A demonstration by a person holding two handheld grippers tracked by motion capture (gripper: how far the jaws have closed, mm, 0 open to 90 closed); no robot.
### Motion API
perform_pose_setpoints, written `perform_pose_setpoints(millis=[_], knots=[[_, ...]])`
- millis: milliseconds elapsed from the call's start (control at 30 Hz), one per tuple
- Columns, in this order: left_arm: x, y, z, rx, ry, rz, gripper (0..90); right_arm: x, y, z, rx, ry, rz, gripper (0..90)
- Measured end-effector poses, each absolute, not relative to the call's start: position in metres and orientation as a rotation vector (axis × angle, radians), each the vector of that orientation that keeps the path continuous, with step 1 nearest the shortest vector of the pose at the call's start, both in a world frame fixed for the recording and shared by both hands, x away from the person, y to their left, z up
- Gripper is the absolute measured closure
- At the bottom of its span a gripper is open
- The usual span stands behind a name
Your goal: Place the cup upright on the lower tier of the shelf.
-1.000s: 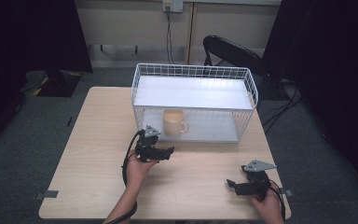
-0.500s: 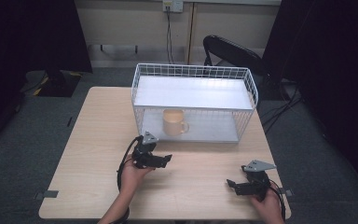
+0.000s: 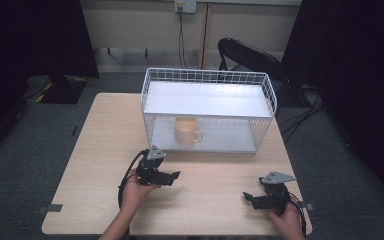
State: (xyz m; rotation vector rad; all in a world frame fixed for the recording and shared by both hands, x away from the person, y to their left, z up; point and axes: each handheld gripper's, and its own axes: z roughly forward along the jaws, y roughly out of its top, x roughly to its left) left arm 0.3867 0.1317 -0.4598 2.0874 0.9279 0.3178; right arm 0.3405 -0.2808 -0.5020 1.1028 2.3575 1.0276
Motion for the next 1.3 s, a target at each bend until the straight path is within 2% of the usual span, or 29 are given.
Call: perform_pose_setpoints(millis=[967,1300], knots=[[0.376,0.171,-0.467,2.065,0.960,0.286,15.0,0.341,-0.281,-0.502,1.102,2.358,1.028,12.8],[0.371,0.183,-0.476,2.121,0.947,0.311,14.8,0.341,-0.281,-0.502,1.102,2.358,1.028,12.8]])
